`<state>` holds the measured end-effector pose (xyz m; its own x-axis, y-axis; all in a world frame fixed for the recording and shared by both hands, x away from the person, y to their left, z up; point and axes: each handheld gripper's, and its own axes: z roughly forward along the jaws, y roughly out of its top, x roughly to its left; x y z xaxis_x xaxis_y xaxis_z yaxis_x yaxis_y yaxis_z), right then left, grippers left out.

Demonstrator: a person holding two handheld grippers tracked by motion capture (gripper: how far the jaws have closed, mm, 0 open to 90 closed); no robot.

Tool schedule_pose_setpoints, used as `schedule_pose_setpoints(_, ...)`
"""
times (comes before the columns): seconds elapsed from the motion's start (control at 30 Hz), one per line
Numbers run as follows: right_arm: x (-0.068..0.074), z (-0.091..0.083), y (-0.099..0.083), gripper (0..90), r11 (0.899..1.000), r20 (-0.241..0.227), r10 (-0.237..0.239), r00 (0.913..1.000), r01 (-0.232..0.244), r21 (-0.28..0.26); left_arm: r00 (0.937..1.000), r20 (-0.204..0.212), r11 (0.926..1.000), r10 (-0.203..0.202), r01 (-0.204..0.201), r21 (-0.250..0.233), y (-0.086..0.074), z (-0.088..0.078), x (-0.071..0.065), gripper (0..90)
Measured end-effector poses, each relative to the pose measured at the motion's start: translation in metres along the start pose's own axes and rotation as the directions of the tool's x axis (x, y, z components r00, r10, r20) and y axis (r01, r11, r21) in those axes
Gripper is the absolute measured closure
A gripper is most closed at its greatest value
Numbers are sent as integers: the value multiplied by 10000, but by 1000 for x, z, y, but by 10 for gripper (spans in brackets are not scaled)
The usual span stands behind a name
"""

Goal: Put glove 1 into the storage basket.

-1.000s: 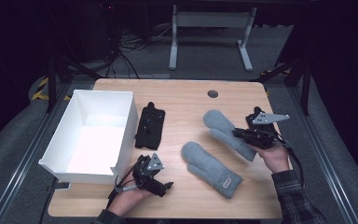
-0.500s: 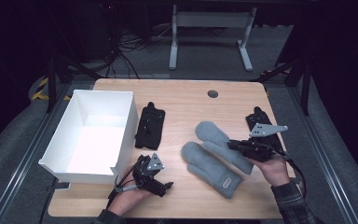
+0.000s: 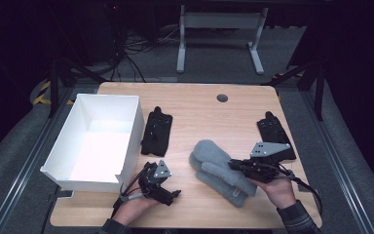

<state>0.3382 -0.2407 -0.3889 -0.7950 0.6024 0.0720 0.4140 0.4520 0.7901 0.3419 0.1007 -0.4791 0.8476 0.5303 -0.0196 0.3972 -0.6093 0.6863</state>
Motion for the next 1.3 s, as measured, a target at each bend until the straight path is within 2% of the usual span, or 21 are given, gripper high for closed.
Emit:
schedule_pose_setpoints(0.33, 11, 12, -6, 866, 9998, -73, 160, 9998, -159, 141, 10000, -14, 10000, 9, -9, -6, 0, 0, 0, 0)
schedule_pose_setpoints(0.53, 14, 25, -12, 854, 9980, 62, -10, 10000, 6, 630, 10000, -7, 10000, -3, 3, -1, 0, 0, 0, 0)
schedule_pose_setpoints(0.63, 14, 25, -11, 799, 9981, 84, -35, 10000, 30, 623, 10000, -80, 9999, -59, 60, 109, 1, 0, -1, 0)
schedule_pose_setpoints(0.77, 10, 15, -7, 660, 9999, 51, 127, 9999, -127, 40, 9996, -170, 9986, -232, 240, 479, 7, -2, -2, 27)
schedule_pose_setpoints(0.83, 7, 5, -4, 654, 9996, 191, 126, 9997, -121, -256, 9989, -166, 9981, -438, 445, 436, 9, -5, -2, 132)
schedule_pose_setpoints(0.9, 3, -3, -3, 726, 9994, 497, -42, 9988, 60, -349, 9988, -75, 9980, -492, 495, 390, 13, -9, -1, 199)
schedule_pose_setpoints(1.0, -8, -10, -7, 845, 9995, 696, -51, 9976, 71, -293, 9987, 105, 9987, -502, 503, -116, 20, -18, -3, 426)
schedule_pose_setpoints(1.07, -15, -13, -11, 887, 9999, 881, -108, 9961, 115, -82, 9977, 327, 9973, -595, 608, -418, 27, -23, -4, 588)
schedule_pose_setpoints(1.17, -23, -15, -18, 897, 9996, 1022, -216, 9945, 199, 182, 9969, 480, 9966, -621, 646, -518, 34, -24, -4, 801)
schedule_pose_setpoints(1.2, -26, -15, -21, 898, 9994, 1074, -200, 9940, 168, 309, 9968, 575, 9965, -564, 597, -579, 42, -24, -5, 847)
schedule_pose_setpoints(1.23, -29, -15, -25, 898, 9990, 1057, -202, 9942, 160, 411, 9968, 575, 9965, -564, 597, -579, 42, -24, -5, 881)
schedule_pose_setpoints(1.3, -34, -15, -32, 899, 9972, 1064, -235, 9940, 158, 730, 9948, 890, 9967, -489, 544, -605, 54, -21, -8, 896)
